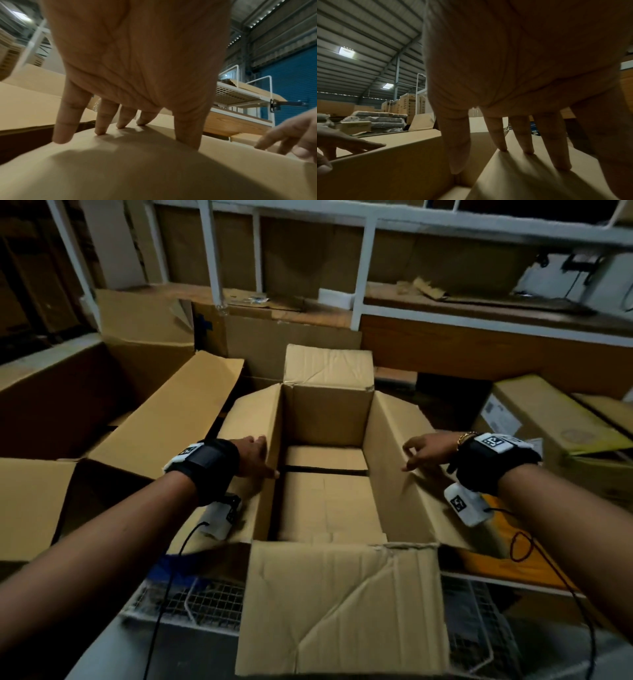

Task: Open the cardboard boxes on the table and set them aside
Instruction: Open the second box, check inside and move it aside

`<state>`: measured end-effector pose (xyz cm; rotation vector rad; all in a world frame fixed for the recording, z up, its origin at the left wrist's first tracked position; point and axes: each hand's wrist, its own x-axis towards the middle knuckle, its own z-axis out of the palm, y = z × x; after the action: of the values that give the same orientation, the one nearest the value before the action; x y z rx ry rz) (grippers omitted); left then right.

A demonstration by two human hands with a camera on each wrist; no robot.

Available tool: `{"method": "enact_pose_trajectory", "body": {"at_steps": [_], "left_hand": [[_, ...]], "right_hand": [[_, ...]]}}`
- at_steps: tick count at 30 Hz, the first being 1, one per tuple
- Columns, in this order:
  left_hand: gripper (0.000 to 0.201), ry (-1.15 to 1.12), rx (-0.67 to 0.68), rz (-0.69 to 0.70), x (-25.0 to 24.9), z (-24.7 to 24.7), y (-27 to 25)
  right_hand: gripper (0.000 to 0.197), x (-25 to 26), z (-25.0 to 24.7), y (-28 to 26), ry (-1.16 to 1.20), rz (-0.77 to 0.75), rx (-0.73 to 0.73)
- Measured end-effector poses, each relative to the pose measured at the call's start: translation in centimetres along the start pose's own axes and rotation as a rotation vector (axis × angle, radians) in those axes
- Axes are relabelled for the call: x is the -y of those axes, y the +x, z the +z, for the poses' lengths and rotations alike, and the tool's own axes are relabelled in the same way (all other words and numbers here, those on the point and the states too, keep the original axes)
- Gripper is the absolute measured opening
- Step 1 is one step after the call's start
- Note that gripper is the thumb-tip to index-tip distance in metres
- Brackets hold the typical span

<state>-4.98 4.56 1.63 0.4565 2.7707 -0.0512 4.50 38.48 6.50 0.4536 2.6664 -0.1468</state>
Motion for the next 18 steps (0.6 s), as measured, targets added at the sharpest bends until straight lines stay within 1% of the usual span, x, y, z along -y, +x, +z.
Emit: {"method": "enact_pose_trajectory", "body": {"at_steps": [4,6,8,10,12,13,15,16,18], "left_hand": [[0.098,0.0,-0.019,-0.01,-0.7,1.9,-4.1],[0.095,-0.008,-0.043,-0.014,-1.3,3.0,-6.6],[0.092,0.02,-0.077,-0.044,-1.7,4.3,-9.6],[0.082,0.039,-0.141,-0.094,-2.0,5.4,-11.9],[0.066,-0.002,-0.182,-0.129,-2.4,6.1,-14.1],[0.06,-0.032,-0.184,-0.144,-2.5,6.4,-14.9],[0.058,-0.096,-0.192,-0.168,-2.5,7.1,-16.3],[0.06,-0.122,-0.2,-0.182,-2.5,7.6,-16.8],[0.073,-0.189,-0.18,-0.218,-2.2,8.8,-17.4]], "right_hand": [[0.065,-1.1,2.5,-4.0,0.054,-0.086,-0.049],[0.062,-1.7,4.2,-6.0,0.037,-0.123,-0.12],[0.054,-2.0,6.1,-8.1,0.063,-0.165,-0.207],[0.042,-2.1,7.5,-9.9,0.132,-0.178,-0.257],[0.032,-2.1,9.1,-12.0,0.198,-0.169,-0.223],[0.03,-2.2,9.8,-12.8,0.227,-0.159,-0.184],[0.034,-2.2,11.2,-14.5,0.274,-0.144,-0.135],[0.039,-2.3,12.0,-15.1,0.276,-0.132,-0.128],[0.056,-2.3,13.4,-15.9,0.237,-0.091,-0.13]]}}
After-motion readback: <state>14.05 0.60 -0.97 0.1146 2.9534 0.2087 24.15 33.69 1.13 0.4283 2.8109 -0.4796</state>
